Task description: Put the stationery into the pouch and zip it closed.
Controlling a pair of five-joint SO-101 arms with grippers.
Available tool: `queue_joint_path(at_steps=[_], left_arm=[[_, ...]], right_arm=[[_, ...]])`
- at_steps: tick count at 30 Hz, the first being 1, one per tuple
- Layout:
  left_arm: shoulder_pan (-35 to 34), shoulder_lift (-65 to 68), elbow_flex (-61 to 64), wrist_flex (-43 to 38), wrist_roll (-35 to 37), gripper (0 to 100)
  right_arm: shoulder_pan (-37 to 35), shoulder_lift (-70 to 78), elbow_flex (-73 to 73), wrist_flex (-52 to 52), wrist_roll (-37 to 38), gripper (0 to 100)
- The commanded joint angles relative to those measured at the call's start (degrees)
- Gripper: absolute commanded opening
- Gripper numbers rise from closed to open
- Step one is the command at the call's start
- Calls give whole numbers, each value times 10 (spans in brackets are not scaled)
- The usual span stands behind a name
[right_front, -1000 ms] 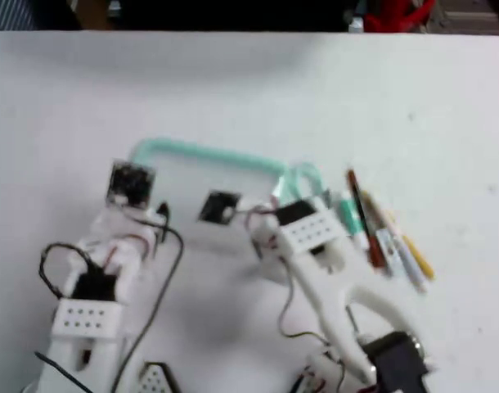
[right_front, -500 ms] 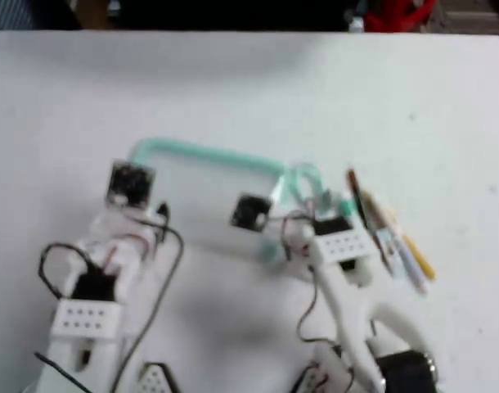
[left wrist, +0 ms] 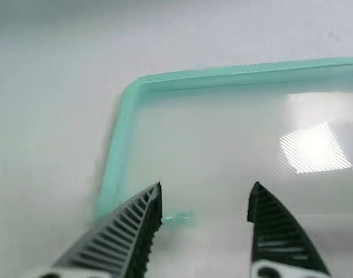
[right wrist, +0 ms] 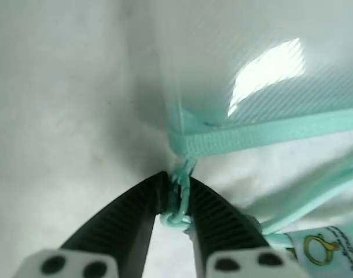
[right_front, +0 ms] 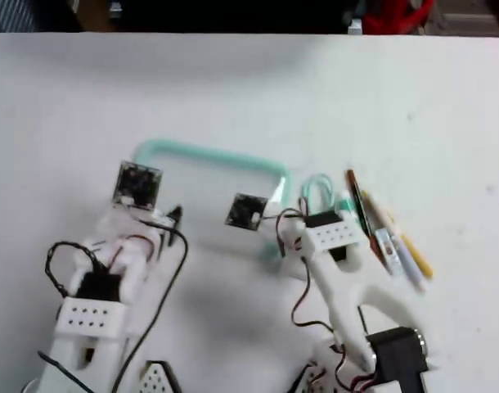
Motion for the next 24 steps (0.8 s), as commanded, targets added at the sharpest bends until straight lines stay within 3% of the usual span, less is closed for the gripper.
queue_joint_path(at_steps=[1, 12, 18, 24], left_arm=[[30, 3, -52, 37, 2, 272], [104, -25, -159, 207, -41, 274], [173, -225, -200, 335, -83, 274], [215, -364, -160, 378, -105, 275]], right_arm=[[7, -31, -40, 35, 3, 18], [-18, -203, -275, 307, -100, 18], [-50, -187, -404, 387, -148, 18], [-96, -131, -562, 477, -169, 18]])
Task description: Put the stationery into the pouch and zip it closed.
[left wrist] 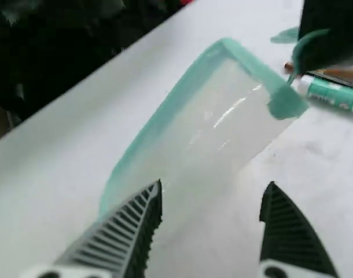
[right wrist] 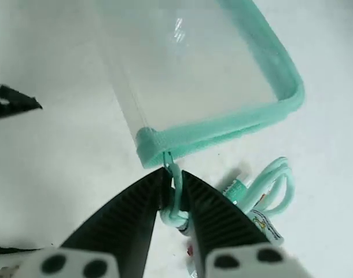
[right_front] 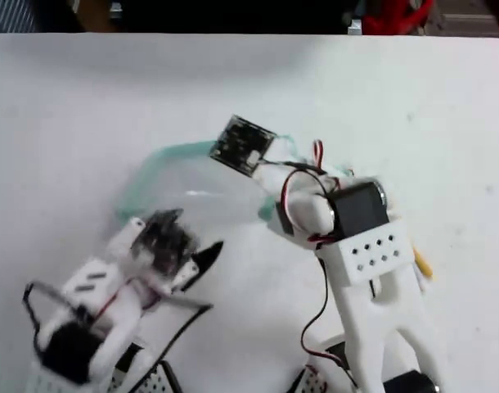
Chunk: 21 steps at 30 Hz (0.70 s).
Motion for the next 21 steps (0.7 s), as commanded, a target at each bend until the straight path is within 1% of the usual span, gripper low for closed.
queue_joint_path(at_steps=[1, 3, 9, 12, 15, 17, 18, 21], left_arm=[[25, -60, 16, 20, -8, 275], [39, -61, 30, 20, -8, 275], [40, -61, 7, 23, -24, 275], [30, -61, 11, -7, -51, 273], [-5, -61, 34, -67, -52, 273], [-17, -61, 43, -91, -53, 274], [-16, -61, 44, -91, -55, 275], [15, -60, 47, -92, -54, 274]], right_arm=[[-39, 42, -127, 55, -20, 18], [-52, 59, -158, 57, -33, 18], [-71, 61, -199, 59, -38, 18], [-75, 37, -200, 61, -38, 17], [-98, -2, -189, 63, -38, 17], [-121, -22, -167, 63, -38, 17], [-133, -29, -158, 63, -38, 17], [-165, -39, -156, 62, -47, 17]])
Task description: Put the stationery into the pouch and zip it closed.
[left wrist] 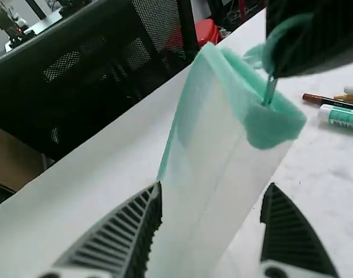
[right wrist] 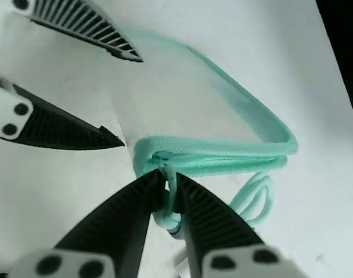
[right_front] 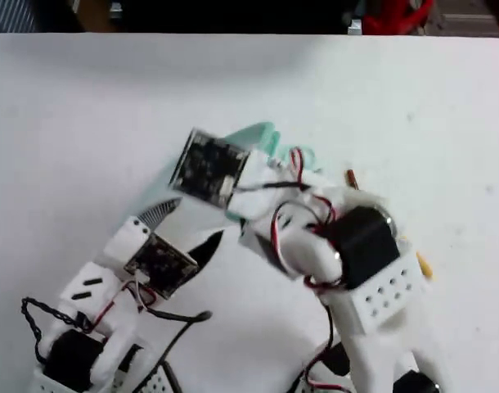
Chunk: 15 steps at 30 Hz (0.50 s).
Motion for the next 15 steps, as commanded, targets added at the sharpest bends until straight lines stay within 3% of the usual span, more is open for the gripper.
queue_joint_path(at_steps=[1, 10, 15], left_arm=[[33, 7, 0, -26, -4, 273], [39, 7, 75, -96, -1, 271], [44, 7, 76, -130, 62, 227]], right_arm=[[-49, -29, -12, 3, -25, 17], [-100, -69, -62, 3, -45, 17], [-106, -91, -62, 3, -71, 17]])
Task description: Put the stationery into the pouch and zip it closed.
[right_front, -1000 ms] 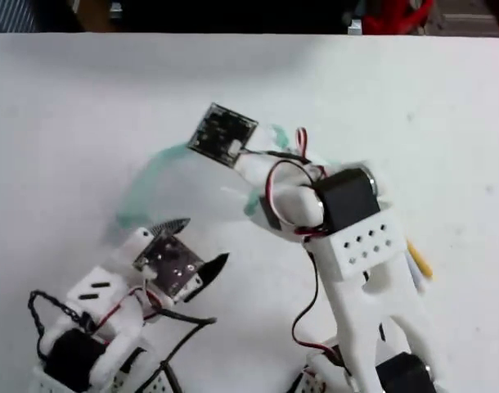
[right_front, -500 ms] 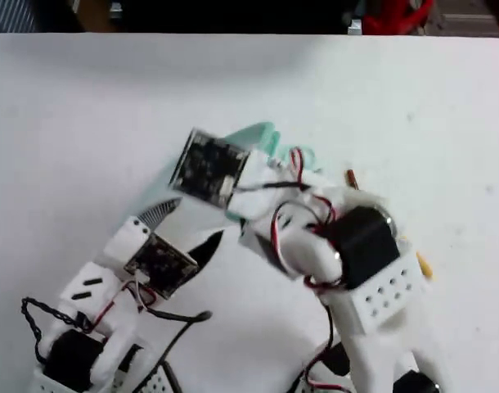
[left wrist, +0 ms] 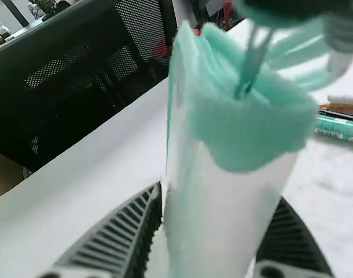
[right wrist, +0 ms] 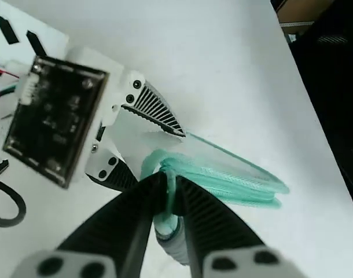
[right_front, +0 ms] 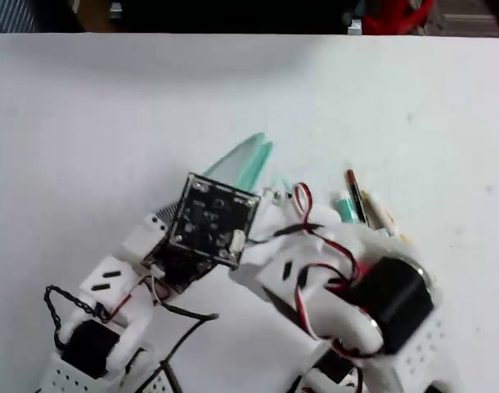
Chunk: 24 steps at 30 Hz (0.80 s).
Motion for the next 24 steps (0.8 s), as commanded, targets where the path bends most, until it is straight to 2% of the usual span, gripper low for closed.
queue_joint_path(at_steps=[1, 7, 11, 15, 19, 24], left_arm=[[9, 2, -1, -44, 52, 209], [10, -1, 0, -44, 62, 17], [44, -1, -3, -11, 63, 23], [83, -2, -4, 21, 62, 23], [82, -2, -4, 33, 60, 23], [69, -2, -4, 32, 61, 23]], right_arm=[[-15, -25, -24, 3, -28, 17], [-15, -28, -25, 1, -28, 18], [12, -4, -19, -6, -27, 18], [80, 30, -18, -48, -30, 18], [153, 69, -18, -94, -33, 18], [200, 124, -17, -99, -33, 18]])
